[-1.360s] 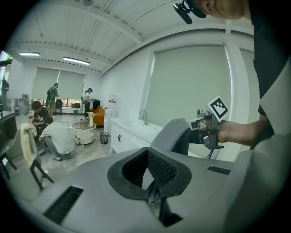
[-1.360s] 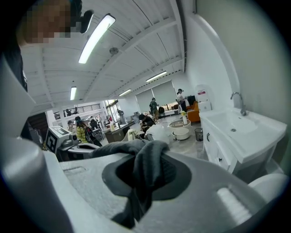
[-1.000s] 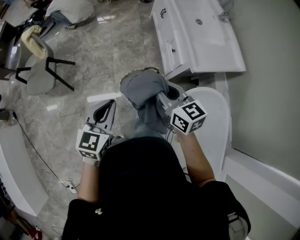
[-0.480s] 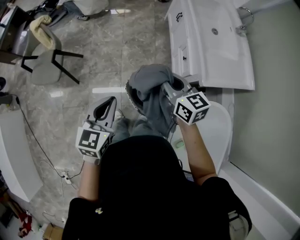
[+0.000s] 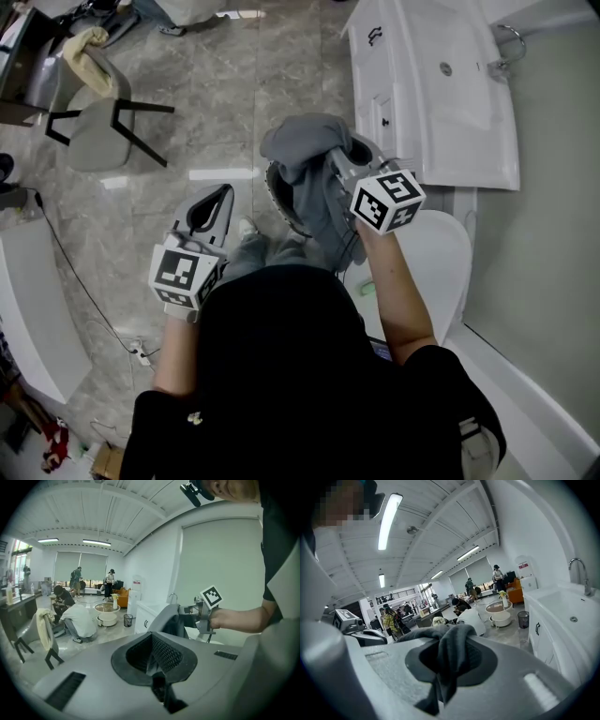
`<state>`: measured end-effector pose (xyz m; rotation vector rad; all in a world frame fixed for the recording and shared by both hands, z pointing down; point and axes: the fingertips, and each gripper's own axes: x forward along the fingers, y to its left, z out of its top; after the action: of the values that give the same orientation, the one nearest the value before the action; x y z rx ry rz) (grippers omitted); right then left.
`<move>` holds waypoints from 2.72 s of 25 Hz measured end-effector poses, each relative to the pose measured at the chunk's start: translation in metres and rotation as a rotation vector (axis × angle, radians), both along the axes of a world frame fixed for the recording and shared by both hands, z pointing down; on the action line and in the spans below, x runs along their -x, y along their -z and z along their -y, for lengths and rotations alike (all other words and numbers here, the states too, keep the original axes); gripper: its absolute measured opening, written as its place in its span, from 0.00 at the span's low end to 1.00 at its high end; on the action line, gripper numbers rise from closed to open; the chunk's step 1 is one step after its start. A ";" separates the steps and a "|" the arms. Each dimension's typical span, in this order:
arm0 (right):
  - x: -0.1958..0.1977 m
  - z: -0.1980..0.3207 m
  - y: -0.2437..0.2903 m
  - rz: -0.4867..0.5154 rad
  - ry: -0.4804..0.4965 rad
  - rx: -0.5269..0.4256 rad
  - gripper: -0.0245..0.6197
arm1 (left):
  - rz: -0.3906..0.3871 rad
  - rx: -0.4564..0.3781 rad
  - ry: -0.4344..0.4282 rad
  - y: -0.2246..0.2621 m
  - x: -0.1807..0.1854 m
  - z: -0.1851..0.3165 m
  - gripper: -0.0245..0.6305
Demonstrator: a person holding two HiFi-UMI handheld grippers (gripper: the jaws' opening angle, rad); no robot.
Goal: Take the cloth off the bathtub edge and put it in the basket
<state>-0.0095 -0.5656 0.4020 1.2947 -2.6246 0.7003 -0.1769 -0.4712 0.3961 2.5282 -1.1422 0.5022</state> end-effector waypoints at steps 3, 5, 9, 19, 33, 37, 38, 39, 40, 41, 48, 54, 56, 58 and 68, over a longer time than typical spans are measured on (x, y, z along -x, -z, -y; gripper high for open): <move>0.012 0.015 0.003 0.001 0.004 -0.011 0.10 | -0.001 0.006 0.004 -0.002 0.012 0.009 0.06; 0.017 0.021 0.001 -0.001 0.003 -0.012 0.10 | 0.001 0.012 0.007 -0.005 0.018 0.012 0.06; 0.022 0.029 -0.005 0.009 -0.003 -0.002 0.10 | 0.005 0.021 0.017 -0.009 0.029 0.017 0.06; 0.024 0.023 -0.036 -0.006 -0.001 0.057 0.10 | 0.014 0.044 0.036 -0.018 0.038 0.016 0.06; -0.023 -0.044 -0.092 -0.032 -0.033 0.187 0.10 | 0.030 0.075 0.000 -0.029 0.006 -0.014 0.06; -0.039 -0.069 -0.119 -0.045 -0.045 0.238 0.10 | 0.038 0.090 0.000 -0.035 -0.003 -0.030 0.06; -0.042 -0.074 -0.127 -0.051 -0.046 0.250 0.10 | 0.042 0.094 0.001 -0.036 -0.004 -0.034 0.06; -0.044 -0.078 -0.135 -0.057 -0.047 0.262 0.10 | 0.045 0.097 0.002 -0.038 -0.005 -0.038 0.06; -0.047 -0.083 -0.144 -0.063 -0.048 0.275 0.10 | 0.048 0.101 0.004 -0.039 -0.006 -0.042 0.06; -0.049 -0.086 -0.153 -0.069 -0.049 0.287 0.10 | 0.052 0.105 0.007 -0.041 -0.006 -0.045 0.06; -0.059 -0.104 -0.229 -0.133 -0.041 0.391 0.10 | 0.075 0.139 0.034 -0.054 -0.004 -0.070 0.06; -0.058 -0.109 -0.301 -0.190 -0.020 0.478 0.11 | 0.094 0.176 0.049 -0.074 -0.002 -0.087 0.06; -0.059 -0.108 -0.325 -0.213 -0.012 0.503 0.11 | 0.101 0.187 0.050 -0.082 -0.004 -0.091 0.06; -0.057 -0.107 -0.350 -0.243 -0.001 0.526 0.11 | 0.108 0.196 0.056 -0.091 -0.002 -0.093 0.06; -0.042 -0.107 -0.472 -0.383 0.021 0.672 0.11 | 0.132 0.261 0.098 -0.135 0.027 -0.101 0.06</move>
<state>0.0327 -0.4585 0.8735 1.0542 -1.8550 1.0772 -0.2041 -0.3697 0.5314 2.2333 -1.1568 0.7486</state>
